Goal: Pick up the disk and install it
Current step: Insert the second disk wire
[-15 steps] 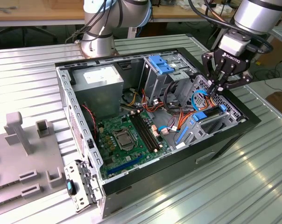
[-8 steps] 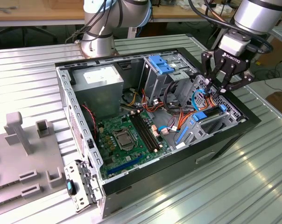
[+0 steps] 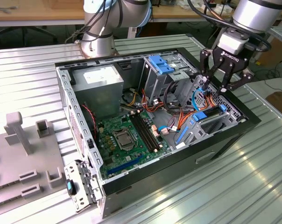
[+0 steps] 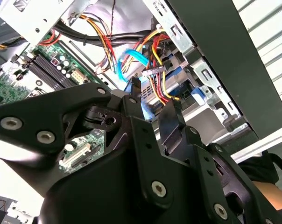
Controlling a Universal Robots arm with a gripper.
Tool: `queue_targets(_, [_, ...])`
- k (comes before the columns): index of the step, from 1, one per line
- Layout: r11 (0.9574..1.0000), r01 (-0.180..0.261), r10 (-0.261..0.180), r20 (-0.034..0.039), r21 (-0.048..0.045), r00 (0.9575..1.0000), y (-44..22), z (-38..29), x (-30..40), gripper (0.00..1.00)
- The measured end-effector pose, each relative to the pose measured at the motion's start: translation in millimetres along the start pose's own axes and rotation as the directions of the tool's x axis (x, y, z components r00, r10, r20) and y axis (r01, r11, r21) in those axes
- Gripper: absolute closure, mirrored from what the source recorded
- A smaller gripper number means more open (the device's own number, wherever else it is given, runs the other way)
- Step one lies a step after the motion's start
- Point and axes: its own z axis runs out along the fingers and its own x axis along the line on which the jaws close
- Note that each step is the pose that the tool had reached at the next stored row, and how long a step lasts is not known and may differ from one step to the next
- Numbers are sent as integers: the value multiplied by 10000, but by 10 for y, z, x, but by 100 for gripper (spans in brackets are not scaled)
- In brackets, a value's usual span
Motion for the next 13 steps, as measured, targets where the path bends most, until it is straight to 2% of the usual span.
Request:
queue_targets(1, [10000, 3, -3, 14, -42, 10000, -2, -19, -3, 58])
queue_targets(4, [10000, 4, -4, 15, -47, 10000, -2, -19, -4, 58])
queue_targets(6, [10000, 28, -28, -7, -54, 10000, -3, -7, -5, 58])
queue_targets(13, [10000, 44, -44, -11, -54, 10000, -3, 30, -7, 58])
